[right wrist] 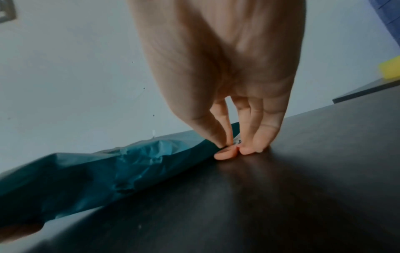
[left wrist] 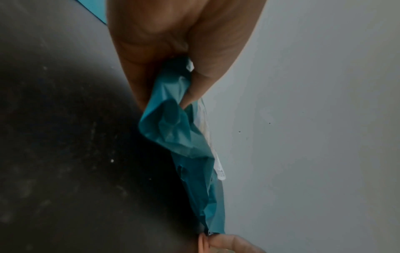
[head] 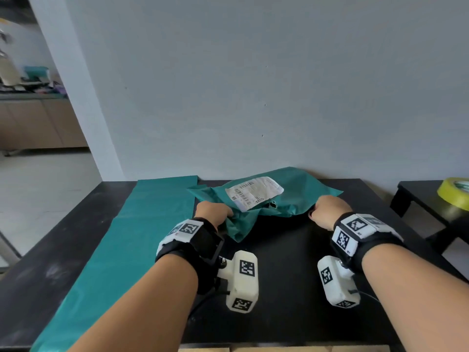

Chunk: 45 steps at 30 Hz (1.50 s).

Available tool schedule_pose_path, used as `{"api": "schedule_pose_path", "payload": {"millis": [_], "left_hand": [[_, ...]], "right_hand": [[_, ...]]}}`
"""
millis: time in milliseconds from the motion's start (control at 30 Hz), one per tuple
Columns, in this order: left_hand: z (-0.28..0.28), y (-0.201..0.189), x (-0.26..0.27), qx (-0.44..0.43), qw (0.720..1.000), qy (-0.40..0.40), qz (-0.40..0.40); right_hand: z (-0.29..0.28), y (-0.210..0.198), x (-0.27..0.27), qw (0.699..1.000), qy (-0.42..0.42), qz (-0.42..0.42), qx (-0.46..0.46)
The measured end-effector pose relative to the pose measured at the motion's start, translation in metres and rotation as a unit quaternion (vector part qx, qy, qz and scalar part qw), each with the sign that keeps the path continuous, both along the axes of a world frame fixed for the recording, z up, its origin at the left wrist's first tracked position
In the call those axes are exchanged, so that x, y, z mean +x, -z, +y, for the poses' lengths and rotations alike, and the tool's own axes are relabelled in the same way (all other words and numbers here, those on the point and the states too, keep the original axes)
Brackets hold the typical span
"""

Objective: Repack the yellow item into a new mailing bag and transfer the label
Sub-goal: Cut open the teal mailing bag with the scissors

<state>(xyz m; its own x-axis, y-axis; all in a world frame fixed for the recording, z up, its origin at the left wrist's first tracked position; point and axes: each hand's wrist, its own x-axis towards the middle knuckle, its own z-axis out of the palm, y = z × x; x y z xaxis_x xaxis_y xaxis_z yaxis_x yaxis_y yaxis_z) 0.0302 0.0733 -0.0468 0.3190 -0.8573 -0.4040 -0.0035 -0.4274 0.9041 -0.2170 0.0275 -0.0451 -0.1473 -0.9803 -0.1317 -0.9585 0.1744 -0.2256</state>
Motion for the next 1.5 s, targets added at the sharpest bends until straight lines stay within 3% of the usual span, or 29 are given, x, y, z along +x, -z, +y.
{"api": "schedule_pose_path", "payload": {"millis": [300, 500, 600, 733, 967, 1033, 1133, 1333, 1400, 1500], "left_hand": [[0.015, 0.005, -0.003, 0.050, 0.993, 0.104, -0.016], [0.034, -0.002, -0.002, 0.071, 0.982, 0.162, -0.063], [0.040, -0.003, -0.001, 0.061, 0.985, 0.143, -0.078], [0.041, -0.006, -0.006, 0.020, 0.984, 0.069, -0.164], [0.051, -0.017, -0.003, -0.011, 0.932, 0.027, -0.361], [0.052, -0.018, 0.001, -0.050, 0.935, 0.039, -0.348], [0.059, -0.020, -0.001, -0.041, 0.948, 0.115, -0.293], [0.068, -0.015, -0.011, 0.013, 0.943, 0.158, -0.291], [0.071, -0.014, -0.016, 0.023, 0.936, 0.154, -0.317], [0.075, -0.010, -0.023, 0.029, 0.922, 0.171, -0.346]], "right_hand": [[0.028, -0.014, 0.007, 0.996, 0.015, 0.057, 0.068], [0.053, -0.017, 0.011, 0.992, 0.009, 0.119, 0.042], [0.064, -0.016, 0.010, 0.987, -0.015, 0.156, 0.040], [0.075, -0.016, 0.011, 0.984, -0.042, 0.165, 0.052], [0.087, -0.027, 0.012, 0.983, -0.063, 0.162, 0.066], [0.086, -0.026, 0.012, 0.978, -0.085, 0.170, 0.084], [0.095, -0.031, 0.015, 0.965, -0.127, 0.182, 0.143], [0.121, -0.092, 0.023, 0.931, -0.151, 0.021, 0.333], [0.125, -0.098, 0.022, 0.931, -0.152, -0.086, 0.322], [0.123, -0.093, 0.028, 0.934, -0.137, -0.230, 0.235]]}}
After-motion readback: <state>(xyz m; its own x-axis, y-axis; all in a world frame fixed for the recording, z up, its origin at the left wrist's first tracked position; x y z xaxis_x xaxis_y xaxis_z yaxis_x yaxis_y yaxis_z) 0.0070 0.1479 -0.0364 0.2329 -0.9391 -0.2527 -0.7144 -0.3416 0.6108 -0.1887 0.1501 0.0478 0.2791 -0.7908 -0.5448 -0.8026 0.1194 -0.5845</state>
